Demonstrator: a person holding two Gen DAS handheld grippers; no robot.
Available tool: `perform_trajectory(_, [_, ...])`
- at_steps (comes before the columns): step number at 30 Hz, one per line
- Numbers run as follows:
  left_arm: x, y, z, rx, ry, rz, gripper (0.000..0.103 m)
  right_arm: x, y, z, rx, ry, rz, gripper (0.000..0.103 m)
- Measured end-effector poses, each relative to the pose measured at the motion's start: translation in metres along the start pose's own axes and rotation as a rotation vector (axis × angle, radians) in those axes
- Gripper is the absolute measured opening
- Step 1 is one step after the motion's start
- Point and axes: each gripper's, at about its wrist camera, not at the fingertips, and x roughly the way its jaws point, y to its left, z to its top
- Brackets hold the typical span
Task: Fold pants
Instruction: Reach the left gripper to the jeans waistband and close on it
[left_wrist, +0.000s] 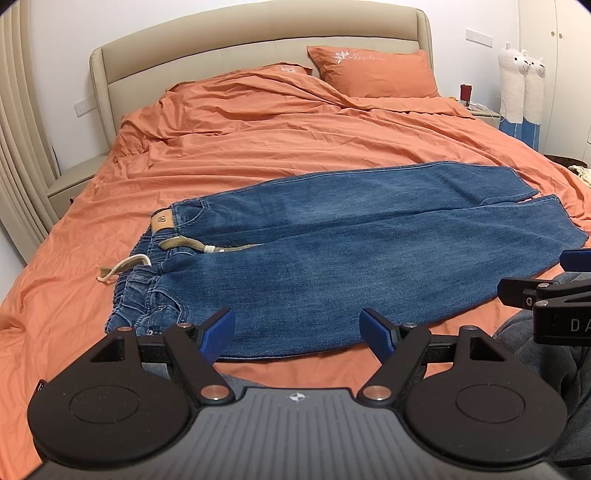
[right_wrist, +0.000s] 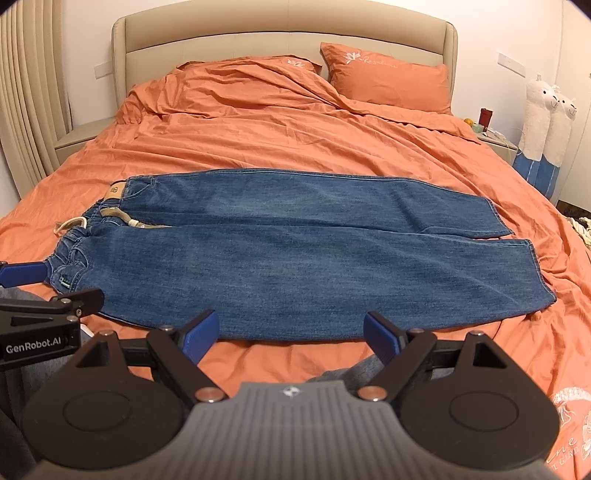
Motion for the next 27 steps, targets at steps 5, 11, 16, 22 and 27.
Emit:
perform_trajectory(5, [0.0, 0.0, 0.0, 0.003, 0.0, -0.002, 0.09, 0.0, 0.0, -0.001, -0.006, 0.001, 0.002, 0.082])
perform_trajectory(11, [-0.002, 0.026, 0.005, 0.007, -0.006, -0.014, 0.085, 0.002, -0.01, 0.0, -0.018, -0.063, 0.037, 0.082])
perform_trajectory(16, [0.015, 0.083, 0.027, -0.061, 0.0, 0.034, 0.071, 0.02, -0.031, 0.007, -0.046, -0.193, 0.06, 0.082])
perform_trajectory(22, [0.072, 0.181, 0.043, -0.287, 0.061, -0.085, 0.056, 0.075, -0.056, 0.027, 0.044, -0.189, 0.119, 0.082])
perform_trajectory(27, [0.135, 0.241, 0.037, -0.42, 0.113, -0.127, 0.056, 0.117, -0.067, 0.034, 0.131, -0.168, 0.182, 0.082])
